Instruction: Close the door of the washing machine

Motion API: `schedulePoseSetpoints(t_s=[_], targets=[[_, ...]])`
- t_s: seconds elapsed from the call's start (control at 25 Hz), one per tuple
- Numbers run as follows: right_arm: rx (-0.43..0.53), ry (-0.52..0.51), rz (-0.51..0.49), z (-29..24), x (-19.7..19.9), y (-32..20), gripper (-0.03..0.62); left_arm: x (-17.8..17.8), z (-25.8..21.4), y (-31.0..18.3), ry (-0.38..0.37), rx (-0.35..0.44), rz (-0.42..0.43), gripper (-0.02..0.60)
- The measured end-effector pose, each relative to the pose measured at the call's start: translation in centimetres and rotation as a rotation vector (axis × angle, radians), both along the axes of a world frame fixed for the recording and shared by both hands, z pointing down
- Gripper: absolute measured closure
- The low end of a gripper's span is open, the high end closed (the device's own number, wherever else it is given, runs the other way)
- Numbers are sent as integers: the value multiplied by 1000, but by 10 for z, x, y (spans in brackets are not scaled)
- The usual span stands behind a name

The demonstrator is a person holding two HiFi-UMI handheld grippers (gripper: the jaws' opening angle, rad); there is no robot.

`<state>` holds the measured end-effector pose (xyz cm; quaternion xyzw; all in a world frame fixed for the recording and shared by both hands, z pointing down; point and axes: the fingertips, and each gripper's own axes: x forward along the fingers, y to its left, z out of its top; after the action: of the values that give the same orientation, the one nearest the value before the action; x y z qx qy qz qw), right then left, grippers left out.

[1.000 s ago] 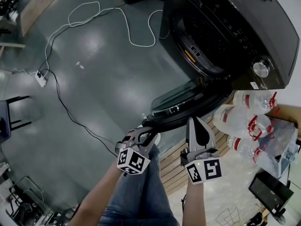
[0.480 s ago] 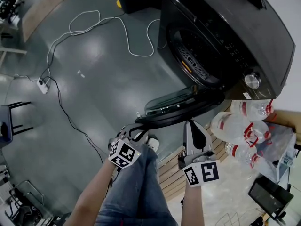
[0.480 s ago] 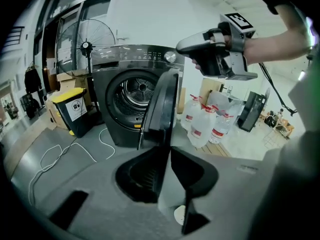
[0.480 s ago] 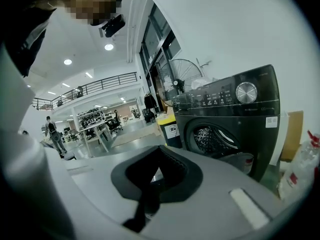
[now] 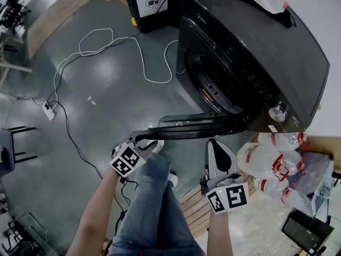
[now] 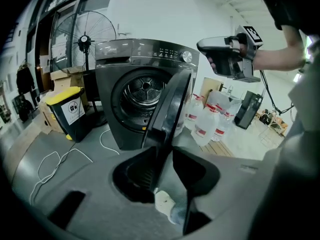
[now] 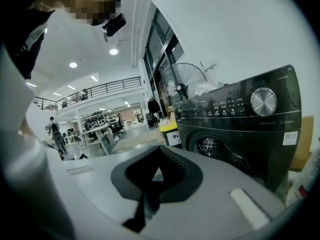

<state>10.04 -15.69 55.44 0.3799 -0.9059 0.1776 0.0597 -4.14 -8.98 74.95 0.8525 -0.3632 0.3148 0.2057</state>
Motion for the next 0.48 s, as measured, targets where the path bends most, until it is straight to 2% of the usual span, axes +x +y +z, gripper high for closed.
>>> schedulePoseSetpoints(t_s=[0.28, 0.48], targets=[[23, 10, 61, -2, -6, -59, 583, -24, 0, -67, -21, -13, 140, 468], [8, -6, 112, 4, -26, -107, 583, -33, -4, -131, -5, 2, 246, 463]])
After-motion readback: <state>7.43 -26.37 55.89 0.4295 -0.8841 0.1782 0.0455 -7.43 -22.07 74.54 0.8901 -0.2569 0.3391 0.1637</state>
